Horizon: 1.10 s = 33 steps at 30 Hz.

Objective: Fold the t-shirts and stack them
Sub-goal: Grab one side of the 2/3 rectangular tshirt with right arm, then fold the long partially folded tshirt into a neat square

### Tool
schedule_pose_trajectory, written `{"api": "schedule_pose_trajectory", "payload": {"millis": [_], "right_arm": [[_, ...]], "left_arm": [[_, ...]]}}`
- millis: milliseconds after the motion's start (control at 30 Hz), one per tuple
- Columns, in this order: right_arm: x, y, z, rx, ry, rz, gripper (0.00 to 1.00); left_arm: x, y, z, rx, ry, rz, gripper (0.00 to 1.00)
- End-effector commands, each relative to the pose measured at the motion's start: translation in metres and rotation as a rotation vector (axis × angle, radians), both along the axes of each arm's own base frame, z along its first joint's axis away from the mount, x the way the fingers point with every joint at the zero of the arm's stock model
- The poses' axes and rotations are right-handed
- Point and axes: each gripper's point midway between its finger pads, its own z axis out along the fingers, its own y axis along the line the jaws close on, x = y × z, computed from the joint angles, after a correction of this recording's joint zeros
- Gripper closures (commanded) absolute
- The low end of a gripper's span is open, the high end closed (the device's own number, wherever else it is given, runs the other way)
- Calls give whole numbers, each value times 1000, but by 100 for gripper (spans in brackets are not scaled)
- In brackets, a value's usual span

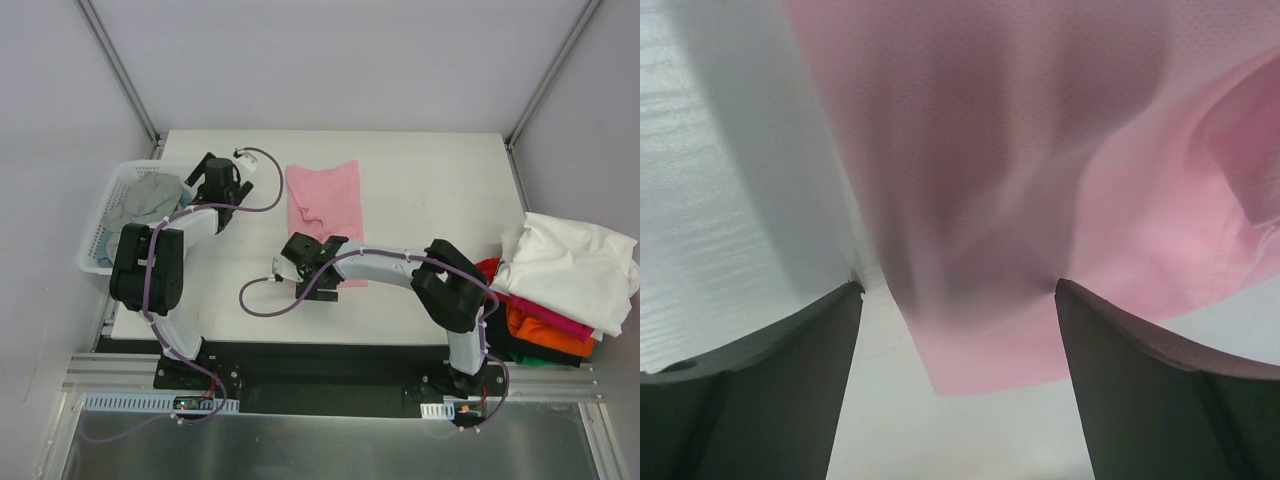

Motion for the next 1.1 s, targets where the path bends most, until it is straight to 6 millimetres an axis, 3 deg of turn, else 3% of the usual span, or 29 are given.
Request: {"api": "schedule_pose_trajectory", "payload": {"millis": [0,100,200,300,333,400,567,833,933,1067], "right_arm": [[-1,5,-5,26,54,4,20],[0,4,-11,16,72,6,24],[4,3,-17,9,91,-2,40],[6,1,-23,3,111,-5,65],[5,0,-23,-4,116,-9,81],[-2,-1,-24,-11,140,-9,97],[-34,-1,-15,-39,157,48,99],[-105,1,20,-33,206,146,99],[-123,0,32,-23,204,176,99],[-118,2,50,-6,129,173,99]], "left_arm": [[2,0,13,-10,-51,-3,1],[2,0,12,-6,-49,-7,1],[3,0,11,-7,-48,-6,1],[2,0,10,-4,-47,-4,1],[2,0,10,-5,-48,-4,0],[2,1,11,4,-50,-3,1],[5,2,15,11,-60,-5,0],[8,1,9,8,-48,-2,1],[8,0,7,4,-44,-5,1],[7,1,5,2,-42,0,1]]}}
